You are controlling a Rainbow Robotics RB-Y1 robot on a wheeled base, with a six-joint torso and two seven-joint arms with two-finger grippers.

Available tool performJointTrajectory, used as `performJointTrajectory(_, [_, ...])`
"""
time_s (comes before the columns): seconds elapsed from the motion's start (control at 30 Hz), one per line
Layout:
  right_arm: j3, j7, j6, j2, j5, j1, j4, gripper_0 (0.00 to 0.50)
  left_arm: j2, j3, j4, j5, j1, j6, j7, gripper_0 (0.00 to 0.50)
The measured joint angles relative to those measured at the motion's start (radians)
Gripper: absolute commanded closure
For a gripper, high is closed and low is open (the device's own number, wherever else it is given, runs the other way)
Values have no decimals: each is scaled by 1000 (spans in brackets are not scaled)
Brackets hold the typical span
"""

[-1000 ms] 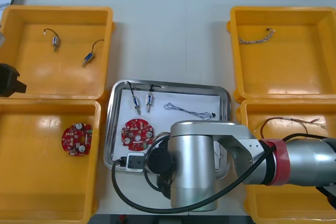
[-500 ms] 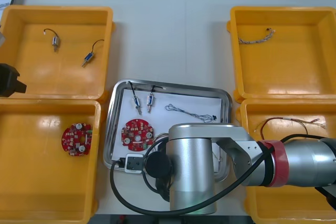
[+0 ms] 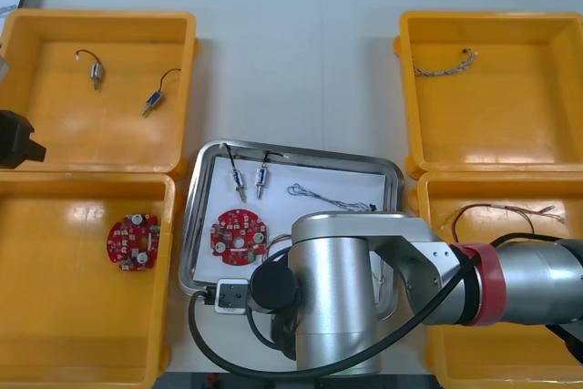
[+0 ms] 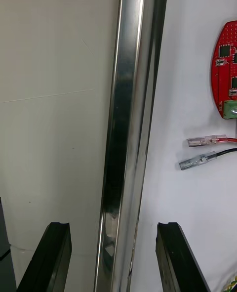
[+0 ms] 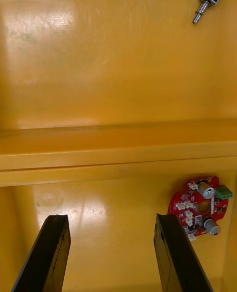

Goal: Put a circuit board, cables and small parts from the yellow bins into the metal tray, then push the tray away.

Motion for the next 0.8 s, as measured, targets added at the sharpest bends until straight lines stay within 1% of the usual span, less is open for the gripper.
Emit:
performJointTrajectory(0.23, [1,0,0,0,4,1,-1,0,0,0,0,0,0,0,0,0])
performJointTrajectory(0.43, [17,-6,-2,0,56,5,-1,0,0,0,0,0,0,0,0,0])
performJointTrajectory(0.57, [29,-40,-6,0,66,7,-1,0,0,0,0,0,0,0,0,0])
performJointTrajectory(0.8, [46,-44,-7,7,94,8,19,0,0,0,0,0,0,0,0,0])
